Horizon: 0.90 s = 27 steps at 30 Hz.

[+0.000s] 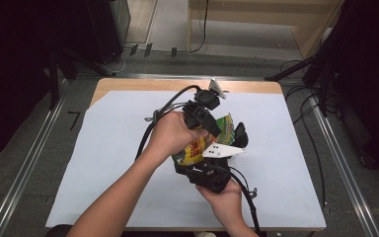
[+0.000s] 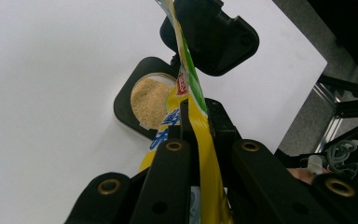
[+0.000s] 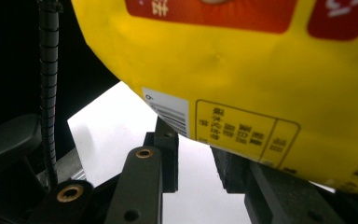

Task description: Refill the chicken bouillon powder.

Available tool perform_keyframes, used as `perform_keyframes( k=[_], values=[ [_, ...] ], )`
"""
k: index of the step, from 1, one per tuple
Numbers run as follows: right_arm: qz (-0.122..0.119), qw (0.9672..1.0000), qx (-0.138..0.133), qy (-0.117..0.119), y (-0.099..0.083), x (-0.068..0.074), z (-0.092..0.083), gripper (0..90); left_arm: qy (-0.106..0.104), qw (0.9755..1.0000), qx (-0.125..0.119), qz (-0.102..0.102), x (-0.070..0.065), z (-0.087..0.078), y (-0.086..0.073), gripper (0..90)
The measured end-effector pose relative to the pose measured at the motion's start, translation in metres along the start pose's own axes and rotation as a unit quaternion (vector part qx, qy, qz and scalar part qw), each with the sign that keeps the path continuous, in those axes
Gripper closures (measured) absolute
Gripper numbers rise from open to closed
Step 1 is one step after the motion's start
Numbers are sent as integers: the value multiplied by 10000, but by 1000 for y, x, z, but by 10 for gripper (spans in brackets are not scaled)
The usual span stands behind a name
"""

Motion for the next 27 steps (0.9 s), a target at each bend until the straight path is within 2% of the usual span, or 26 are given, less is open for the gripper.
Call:
perform_keyframes(
  k=[27],
  values=[
    [-30,10000,-9,26,4,-1,-1,734,-57,10000,-11,-7,0,1,-3,864]
  ],
)
Point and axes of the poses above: each handheld gripper's, and its own axes: z roughly forward along the jaws, y roughly out of its top, x roughly to its left, the point moved 8 cm from there along z, roughly forward along the jaws, and after that the axes turned 9 degrees about -x, right-handed, at the moved point
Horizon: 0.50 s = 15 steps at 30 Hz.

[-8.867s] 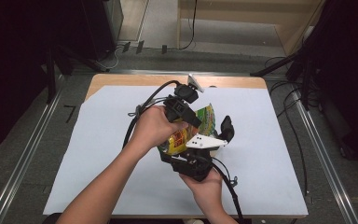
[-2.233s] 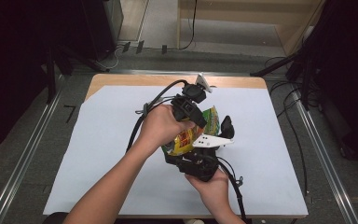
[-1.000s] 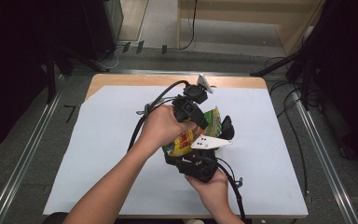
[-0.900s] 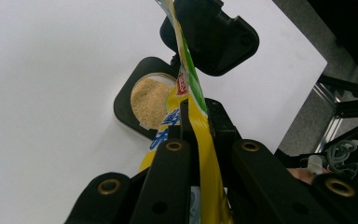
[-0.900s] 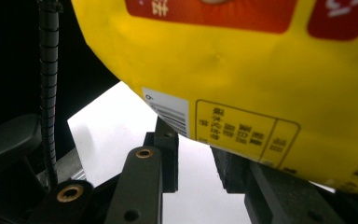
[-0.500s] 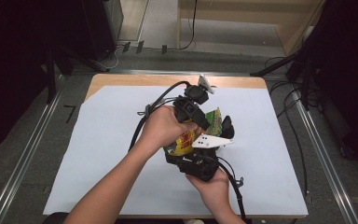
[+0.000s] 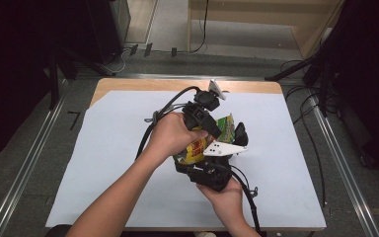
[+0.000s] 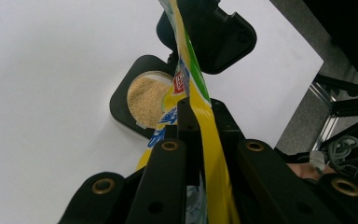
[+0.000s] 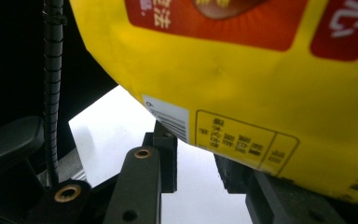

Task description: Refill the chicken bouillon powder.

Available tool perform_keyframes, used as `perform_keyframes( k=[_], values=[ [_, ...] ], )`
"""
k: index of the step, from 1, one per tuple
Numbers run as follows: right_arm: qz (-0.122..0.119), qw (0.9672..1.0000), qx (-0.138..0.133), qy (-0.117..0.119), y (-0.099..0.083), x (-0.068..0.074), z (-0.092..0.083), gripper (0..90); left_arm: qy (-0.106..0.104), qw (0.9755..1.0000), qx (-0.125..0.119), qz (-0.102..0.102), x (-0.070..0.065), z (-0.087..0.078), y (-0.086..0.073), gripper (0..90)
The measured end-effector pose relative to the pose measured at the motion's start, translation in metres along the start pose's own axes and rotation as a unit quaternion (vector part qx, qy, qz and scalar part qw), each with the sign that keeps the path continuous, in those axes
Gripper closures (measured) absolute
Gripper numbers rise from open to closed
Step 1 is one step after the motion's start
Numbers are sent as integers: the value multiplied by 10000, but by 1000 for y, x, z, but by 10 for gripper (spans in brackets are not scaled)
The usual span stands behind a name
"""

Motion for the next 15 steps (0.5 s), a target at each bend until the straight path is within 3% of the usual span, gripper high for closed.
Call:
perform_keyframes(
  k=[15],
  values=[
    [-165,9998,56,22,-6,1,3,720,-85,9998,-157,38,1,-2,-8,860]
  ],
)
Point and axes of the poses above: each handheld gripper's, and its own axes: z roughly forward along the jaws, y roughly out of its top, x roughly to its left, the point moved 8 cm from there along z, roughly forward along the jaws, and after that the axes turned 9 degrees about -x, right-handed, at the moved point
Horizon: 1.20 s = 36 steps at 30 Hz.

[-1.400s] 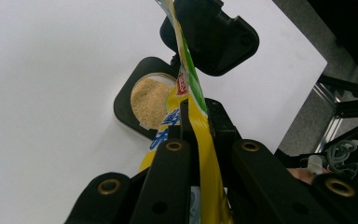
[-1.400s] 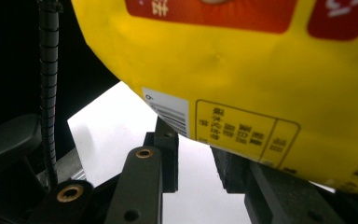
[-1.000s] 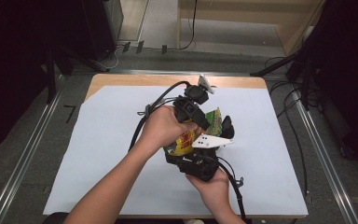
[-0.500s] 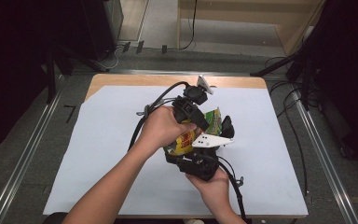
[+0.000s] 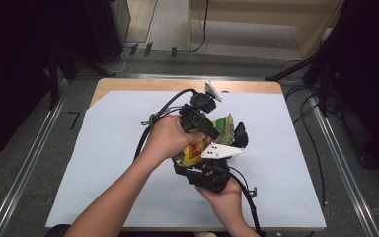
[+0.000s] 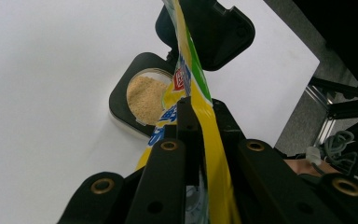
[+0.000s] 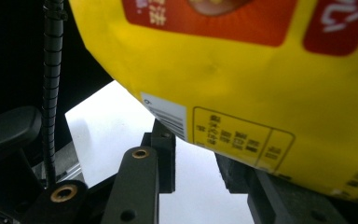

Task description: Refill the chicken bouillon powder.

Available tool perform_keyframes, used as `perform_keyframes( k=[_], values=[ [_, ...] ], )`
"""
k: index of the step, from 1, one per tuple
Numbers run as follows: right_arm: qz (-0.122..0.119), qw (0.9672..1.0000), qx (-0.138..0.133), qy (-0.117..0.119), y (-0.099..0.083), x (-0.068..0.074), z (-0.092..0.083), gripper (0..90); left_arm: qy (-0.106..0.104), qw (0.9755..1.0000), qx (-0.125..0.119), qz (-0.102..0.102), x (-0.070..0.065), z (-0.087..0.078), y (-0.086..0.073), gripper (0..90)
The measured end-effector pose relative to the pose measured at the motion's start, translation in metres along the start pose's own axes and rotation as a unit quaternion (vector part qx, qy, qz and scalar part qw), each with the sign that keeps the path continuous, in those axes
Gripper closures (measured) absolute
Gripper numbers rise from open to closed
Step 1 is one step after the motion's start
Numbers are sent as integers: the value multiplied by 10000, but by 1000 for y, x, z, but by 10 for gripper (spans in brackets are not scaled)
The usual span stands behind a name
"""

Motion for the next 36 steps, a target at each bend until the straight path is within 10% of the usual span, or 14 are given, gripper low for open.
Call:
perform_keyframes(
  k=[36],
  values=[
    [-656,9969,430,-69,-37,-3,11,602,-480,9972,-566,-113,20,-8,-37,888]
  ],
)
Point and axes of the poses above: each handheld gripper's, and its own axes: z roughly forward along the jaws, y roughly out of its top, x roughly to its left, the point moved 8 cm from there along z, roughly forward along the jaws, and after that the axes turned 9 degrees about -x, right-handed, at the moved point
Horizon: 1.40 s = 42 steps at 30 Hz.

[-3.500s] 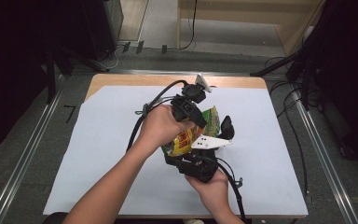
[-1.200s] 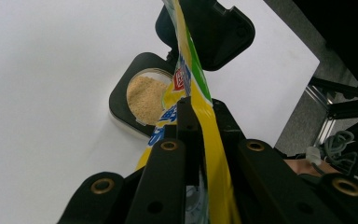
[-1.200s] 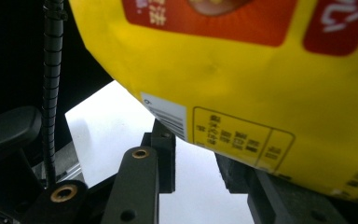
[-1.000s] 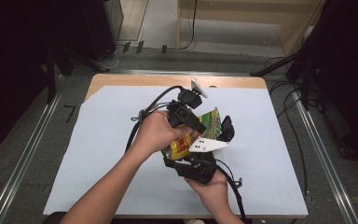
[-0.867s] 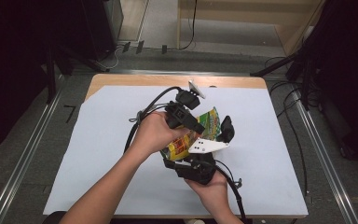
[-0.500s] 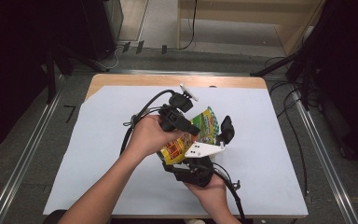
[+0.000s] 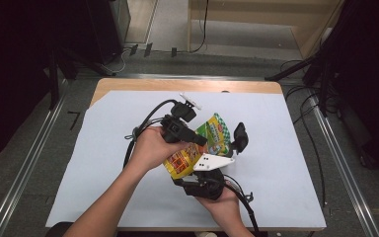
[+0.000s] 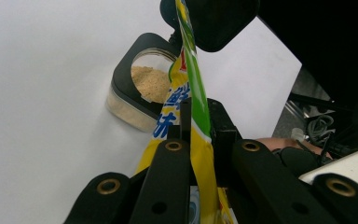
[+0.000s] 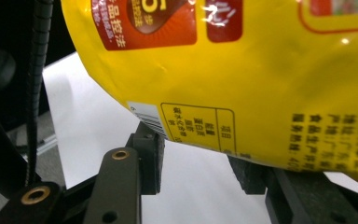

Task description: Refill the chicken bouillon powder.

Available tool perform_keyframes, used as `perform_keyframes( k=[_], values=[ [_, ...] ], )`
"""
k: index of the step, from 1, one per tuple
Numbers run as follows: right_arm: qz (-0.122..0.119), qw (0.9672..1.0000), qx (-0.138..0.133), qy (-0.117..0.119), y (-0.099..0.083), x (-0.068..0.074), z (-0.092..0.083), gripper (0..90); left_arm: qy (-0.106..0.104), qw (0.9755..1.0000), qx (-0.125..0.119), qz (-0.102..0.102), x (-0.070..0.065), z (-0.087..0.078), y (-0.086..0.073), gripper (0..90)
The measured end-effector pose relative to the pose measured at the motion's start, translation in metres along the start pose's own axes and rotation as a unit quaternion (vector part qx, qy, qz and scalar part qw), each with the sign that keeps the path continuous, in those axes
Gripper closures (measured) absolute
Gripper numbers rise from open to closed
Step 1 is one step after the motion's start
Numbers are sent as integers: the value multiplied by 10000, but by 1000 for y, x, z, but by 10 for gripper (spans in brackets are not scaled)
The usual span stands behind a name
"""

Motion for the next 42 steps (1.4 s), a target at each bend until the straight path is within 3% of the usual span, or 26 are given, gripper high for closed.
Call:
perform_keyframes(
  k=[6,17,29,42],
  values=[
    [-181,9998,76,-81,-5,-1,2,583,-97,9999,-43,-46,3,-2,-4,889],
    [-67,9997,196,-113,-14,-6,4,553,-169,9997,-88,-150,5,-3,-8,891],
    [-319,9991,271,-67,-14,-7,9,549,-205,9992,-227,-256,12,-12,-14,893],
    [-118,9995,304,-43,-18,-12,14,503,-222,9985,-274,-424,27,-22,-23,900]
  ],
)
Point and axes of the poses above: each handheld gripper's, and its own axes: z roughly forward along the jaws, y roughly out of its top, x roughly to its left, the point moved 8 cm from there along z, roughly forward along the jaws, and after that the axes turned 9 degrees about -x, right-handed, at the moved point
